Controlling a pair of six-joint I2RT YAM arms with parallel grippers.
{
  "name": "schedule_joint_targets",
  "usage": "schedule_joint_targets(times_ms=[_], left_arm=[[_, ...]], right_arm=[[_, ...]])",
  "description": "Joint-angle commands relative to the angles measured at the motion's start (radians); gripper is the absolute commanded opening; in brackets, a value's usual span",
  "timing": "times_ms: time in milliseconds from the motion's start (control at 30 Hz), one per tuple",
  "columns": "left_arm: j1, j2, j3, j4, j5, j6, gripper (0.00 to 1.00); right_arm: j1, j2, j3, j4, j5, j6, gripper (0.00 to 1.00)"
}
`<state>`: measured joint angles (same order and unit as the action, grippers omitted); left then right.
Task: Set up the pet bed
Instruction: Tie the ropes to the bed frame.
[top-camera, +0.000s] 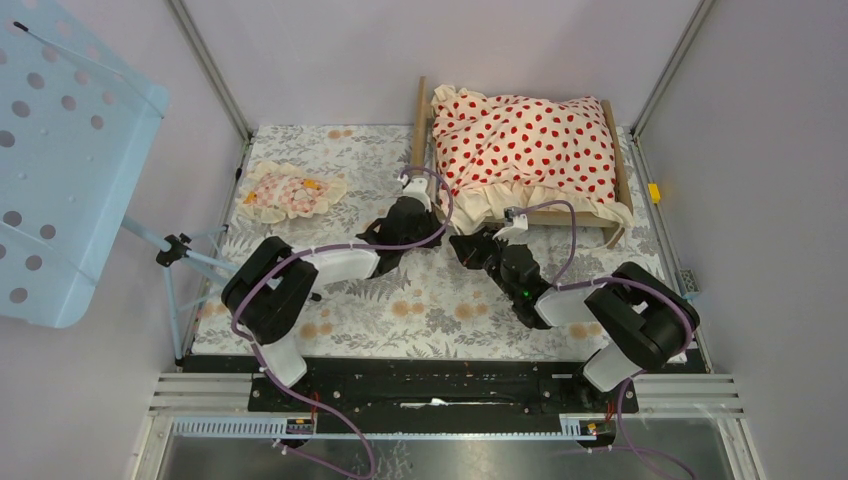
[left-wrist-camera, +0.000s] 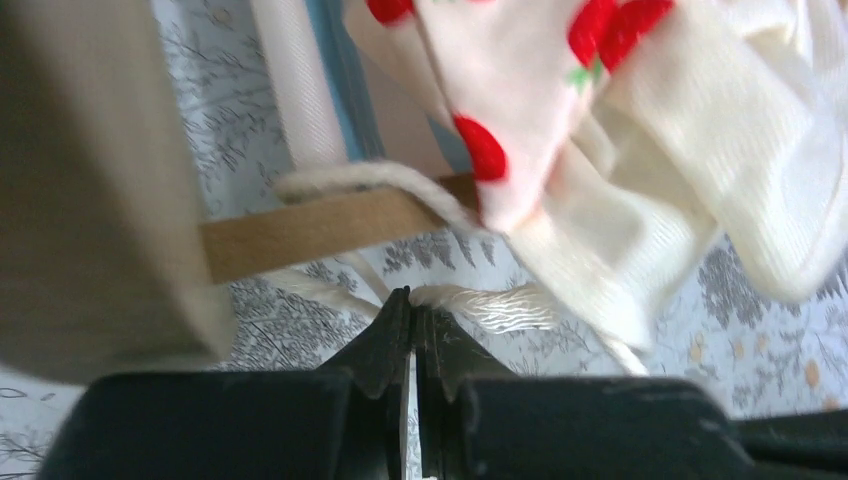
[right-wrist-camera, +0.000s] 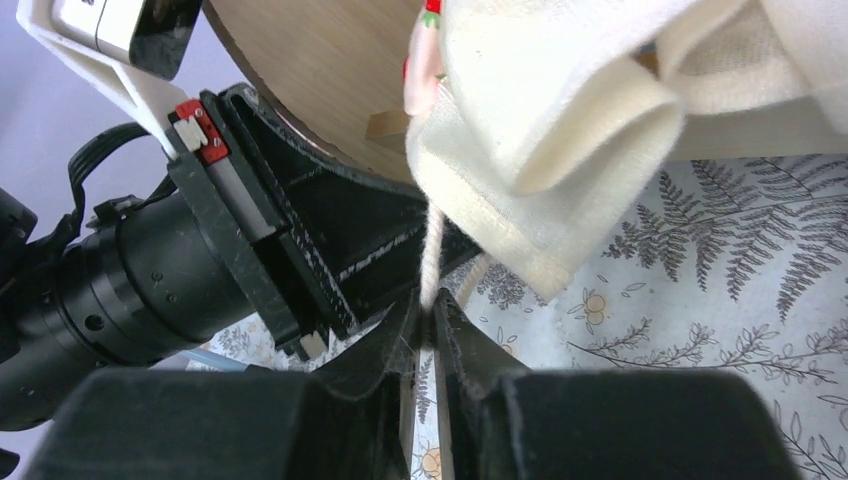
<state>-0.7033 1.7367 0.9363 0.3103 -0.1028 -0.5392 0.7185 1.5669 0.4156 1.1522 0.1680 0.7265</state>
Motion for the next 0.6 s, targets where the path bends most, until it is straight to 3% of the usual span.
schedule_joint_targets(times_ms=[0, 133, 267, 333, 567], left_arm=[[-0.004, 0.022, -0.023, -0.017, 0.098, 0.055, 0.00], [-0.004, 0.003, -0.049, 0.026, 0.166, 0.081, 0.00], [-0.004, 0.003, -0.058, 0.025, 0.186, 0.103, 0.00], [-0.004, 0.007, -0.055, 0.020, 0.183, 0.106, 0.00], [-0.004, 0.031, -0.018, 0.001, 0.186, 0.104, 0.00]], right_arm=[[0.009, -0.031, 0.025, -0.019, 0.045, -0.042, 0.19], [0.009, -0.033, 0.044, -0.061, 0.086, -0.052, 0.34], [0.009, -0.034, 0.066, -0.081, 0.099, -0.064, 0.40], [0.009, -0.034, 0.073, -0.081, 0.097, -0.064, 0.39], [0.010, -0.026, 0.084, -0.078, 0.088, -0.053, 0.21]])
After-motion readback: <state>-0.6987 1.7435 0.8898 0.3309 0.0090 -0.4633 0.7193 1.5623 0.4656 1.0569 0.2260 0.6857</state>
